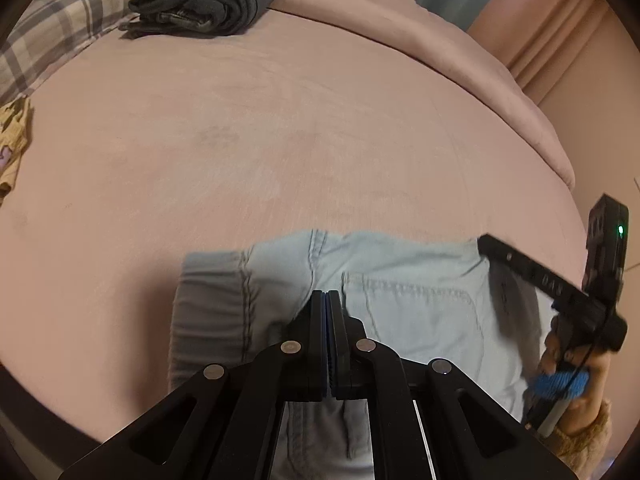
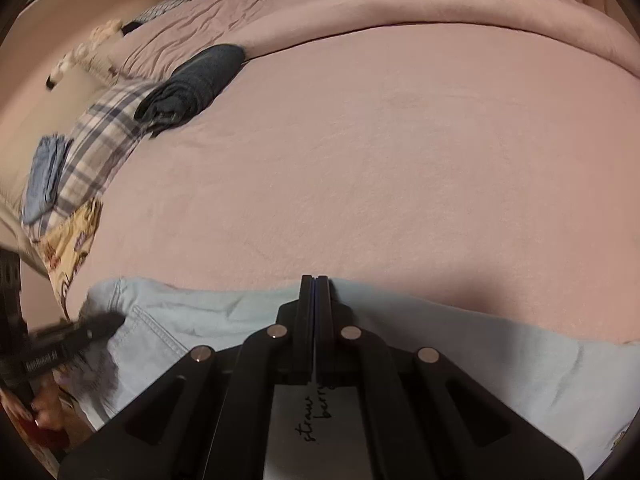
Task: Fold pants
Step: 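Pull the folded jeans straight with both tools and release them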
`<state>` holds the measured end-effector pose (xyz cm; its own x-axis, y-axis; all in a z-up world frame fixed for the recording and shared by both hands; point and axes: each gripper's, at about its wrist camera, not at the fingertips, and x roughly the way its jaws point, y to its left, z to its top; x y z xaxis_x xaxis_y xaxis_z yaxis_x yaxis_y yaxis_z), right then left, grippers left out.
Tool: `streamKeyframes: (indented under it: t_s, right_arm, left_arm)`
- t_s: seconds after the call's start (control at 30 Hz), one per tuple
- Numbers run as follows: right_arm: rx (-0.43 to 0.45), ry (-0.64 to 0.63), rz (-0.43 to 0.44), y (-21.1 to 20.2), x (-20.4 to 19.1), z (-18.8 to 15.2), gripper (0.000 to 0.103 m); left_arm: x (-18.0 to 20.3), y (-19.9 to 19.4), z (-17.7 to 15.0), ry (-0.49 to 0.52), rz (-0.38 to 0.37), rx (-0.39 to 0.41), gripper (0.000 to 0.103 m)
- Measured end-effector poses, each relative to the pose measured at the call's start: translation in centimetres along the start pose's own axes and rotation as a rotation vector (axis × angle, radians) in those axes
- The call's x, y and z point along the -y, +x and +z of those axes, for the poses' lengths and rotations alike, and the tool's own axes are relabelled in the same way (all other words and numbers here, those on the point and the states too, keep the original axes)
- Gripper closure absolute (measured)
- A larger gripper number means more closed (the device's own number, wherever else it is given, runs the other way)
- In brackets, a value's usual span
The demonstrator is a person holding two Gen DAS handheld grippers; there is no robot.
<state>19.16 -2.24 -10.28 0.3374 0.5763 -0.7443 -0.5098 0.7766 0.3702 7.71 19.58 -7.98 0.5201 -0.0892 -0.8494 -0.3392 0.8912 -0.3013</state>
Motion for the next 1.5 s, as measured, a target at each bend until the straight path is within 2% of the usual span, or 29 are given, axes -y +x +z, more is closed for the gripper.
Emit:
streamKeyframes:
  t_s: [0.07,0.13,0.23,0.3,0.37,0.43,0.47,0.53,0.6,0.73,0.83,0.93,0.97,1.0,1.03,1.1,1.2,1.27,1.3,1.33,1.37,1.43,1.5]
  right_arm:
    - [0.01,0.01,-0.025,-0.5,0.0,0.2,0.103]
    - [0.025,0.02,-0.025,-1.3,-0.3,0.3,0.097]
    - [0.057,0.022,-0.007,-2.8,-1.0,0.3,0.094]
    - [0.024,0.011,0.05,-2.6,-2.1,-0.1,0.091]
    - [-0.011,-0.022,0.081,-1.5,-3.2,-0.7,0.093]
    - [-0.033,-0.039,0.001,0.2,-3.3,-1.0,0.097]
    - [-0.032,-0.038,-0.032,1.0,-3.0,-1.0,0.102]
    - [-0.014,-0.012,-0.017,1.5,-2.1,-0.9,0.103]
    - [-0.011,0.01,0.008,1.4,-1.6,-0.8,0.103]
    - [0.0,-0.001,0.004,1.2,-1.6,-0.6,0.103]
    - [0.007,0.02,0.002,0.5,-1.7,-0.3,0.103]
    - [0.049,0.03,-0.02,-2.9,-1.5,-0.3,0.085]
    - [0.068,0.028,-0.022,-4.1,-1.3,-0.5,0.068]
    - [0.082,0.034,-0.026,-5.4,-1.0,-0.8,0.056]
    - [0.088,0.045,-0.033,-6.6,-0.8,-1.2,0.054]
    - [0.071,0.029,-0.055,-8.2,-0.6,-2.7,0.054]
    - [0.035,0.009,-0.07,-9.5,-0.4,-5.6,0.054]
    - [-0.002,0.021,-0.09,-9.7,0.3,-7.9,0.054]
    - [-0.016,0.029,-0.104,-9.5,0.7,-8.7,0.055]
    - [-0.033,0.036,-0.139,-9.5,1.3,-9.8,0.056]
    - [-0.045,0.032,-0.17,-9.4,1.7,-10.6,0.056]
    - [-0.03,-0.004,-0.221,-9.6,2.4,-12.3,0.062]
    - [-0.002,-0.02,-0.242,-10.5,2.9,-13.3,0.062]
  left_arm:
    - [0.5,-0.5,-0.2,-0.008,0.003,-0.007,0.097]
    - [1.3,-1.5,-1.0,-0.01,-0.024,0.007,0.096]
    - [4.2,-2.3,-2.3,0.105,0.028,0.041,0.096]
    - [5.2,-2.3,-3.1,0.146,0.051,0.056,0.096]
    - [6.0,-1.7,-3.7,0.166,0.089,0.06,0.095]
    - [5.2,-0.8,-4.1,0.148,0.149,0.037,0.095]
    - [4.8,-0.4,-4.3,0.133,0.18,0.03,0.095]
    - [3.5,-0.6,-4.9,0.125,0.213,0.042,0.095]
    - [2.4,-1.2,-5.2,0.112,0.189,0.044,0.095]
    - [0.1,-1.8,-4.8,0.04,0.097,0.024,0.096]
    - [0.1,-2.8,-5.4,0.02,0.094,0.023,0.096]
    - [1.1,-4.7,-6.7,0.038,0.076,0.041,0.095]
    - [1.7,-5.3,-7.0,0.045,0.063,0.052,0.094]
    - [2.5,-5.8,-7.4,0.062,0.04,0.065,0.094]
    - [3.2,-5.9,-7.7,0.077,0.027,0.068,0.093]
    - [5.1,-5.6,-8.6,0.126,0.005,0.066,0.092]
    - [7.3,-3.6,-9.7,0.196,0.024,0.026,0.092]
    - [7.8,-2.1,-10.3,0.211,0.076,0.0,0.092]
    - [7.7,-1.3,-10.6,0.216,0.128,-0.001,0.092]
    - [7.4,-0.9,-10.9,0.219,0.182,0.016,0.092]
    - [7.1,-0.8,-11.1,0.218,0.197,0.035,0.092]
    - [6.3,-1.2,-11.1,0.183,0.172,0.035,0.092]
    - [5.3,-1.3,-10.8,0.137,0.142,0.021,0.093]
